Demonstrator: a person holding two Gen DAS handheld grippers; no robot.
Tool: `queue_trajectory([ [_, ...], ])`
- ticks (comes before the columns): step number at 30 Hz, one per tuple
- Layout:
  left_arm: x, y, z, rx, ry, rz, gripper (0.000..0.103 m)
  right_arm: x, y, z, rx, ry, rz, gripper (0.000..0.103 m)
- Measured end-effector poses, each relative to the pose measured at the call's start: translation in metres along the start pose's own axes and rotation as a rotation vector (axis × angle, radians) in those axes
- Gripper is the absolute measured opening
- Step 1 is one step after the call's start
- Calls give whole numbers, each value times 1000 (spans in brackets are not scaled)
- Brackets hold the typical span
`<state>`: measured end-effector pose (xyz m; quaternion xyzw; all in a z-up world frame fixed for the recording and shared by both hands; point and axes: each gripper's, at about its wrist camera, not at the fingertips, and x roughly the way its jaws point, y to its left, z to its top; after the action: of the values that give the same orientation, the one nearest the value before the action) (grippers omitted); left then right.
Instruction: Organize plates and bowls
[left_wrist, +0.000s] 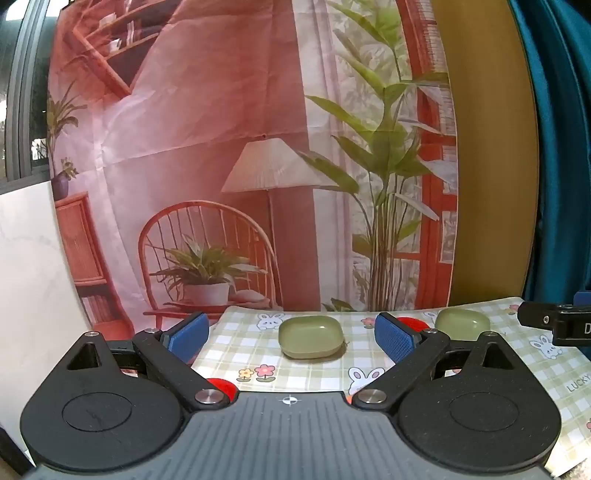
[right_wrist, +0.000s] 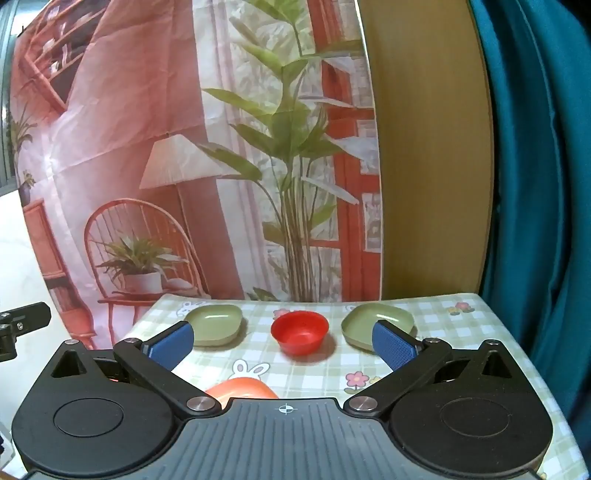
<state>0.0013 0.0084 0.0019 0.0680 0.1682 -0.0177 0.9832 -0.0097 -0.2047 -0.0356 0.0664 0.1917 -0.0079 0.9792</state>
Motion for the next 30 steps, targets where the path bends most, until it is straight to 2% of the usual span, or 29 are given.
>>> queue_trajectory([
  [30, -1, -5, -1, -37, 17, 4, 98, -1, -2, 0, -2, 4, -4, 103],
])
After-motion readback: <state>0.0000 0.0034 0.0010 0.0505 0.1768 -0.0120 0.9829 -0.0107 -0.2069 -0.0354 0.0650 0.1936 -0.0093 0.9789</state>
